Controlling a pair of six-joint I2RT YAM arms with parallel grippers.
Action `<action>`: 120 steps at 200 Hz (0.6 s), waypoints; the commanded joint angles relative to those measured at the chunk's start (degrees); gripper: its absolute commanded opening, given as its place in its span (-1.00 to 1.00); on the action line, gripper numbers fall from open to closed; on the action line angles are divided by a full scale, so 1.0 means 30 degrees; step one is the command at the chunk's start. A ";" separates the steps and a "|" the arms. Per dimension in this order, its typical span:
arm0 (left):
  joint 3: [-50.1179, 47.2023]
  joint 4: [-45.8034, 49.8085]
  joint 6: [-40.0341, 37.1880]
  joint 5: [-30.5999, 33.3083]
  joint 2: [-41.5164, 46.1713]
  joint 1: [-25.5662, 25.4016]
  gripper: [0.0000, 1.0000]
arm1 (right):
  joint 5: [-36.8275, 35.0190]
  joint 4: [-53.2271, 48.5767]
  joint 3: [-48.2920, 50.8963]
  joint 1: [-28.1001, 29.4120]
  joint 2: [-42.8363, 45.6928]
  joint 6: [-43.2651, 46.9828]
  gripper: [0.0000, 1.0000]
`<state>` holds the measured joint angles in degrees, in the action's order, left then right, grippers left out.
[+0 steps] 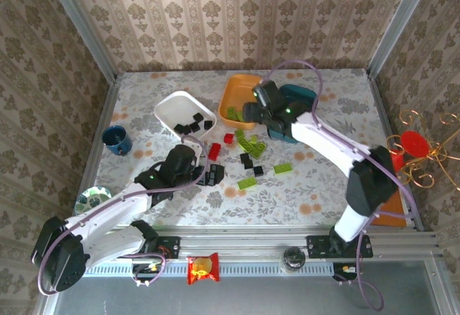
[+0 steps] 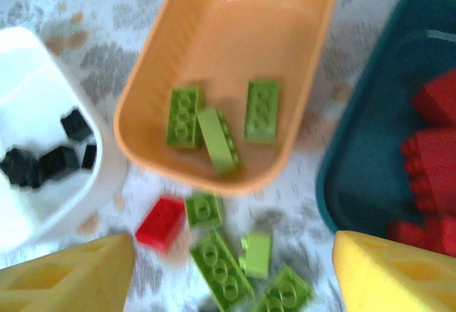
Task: Sort the legos into containers by color
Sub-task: Pick up the lego from the center of the table.
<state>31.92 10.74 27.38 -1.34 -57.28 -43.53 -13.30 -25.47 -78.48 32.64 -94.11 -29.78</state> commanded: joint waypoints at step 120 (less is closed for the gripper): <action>-0.0370 -0.1208 -0.0389 -0.0416 0.0045 -0.0080 1.00 | -0.2695 0.0941 1.0921 0.0491 0.2719 -1.2387 0.46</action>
<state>31.83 8.10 27.20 -1.61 -58.72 -43.51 -17.63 -24.18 -45.15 33.43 -84.12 -59.90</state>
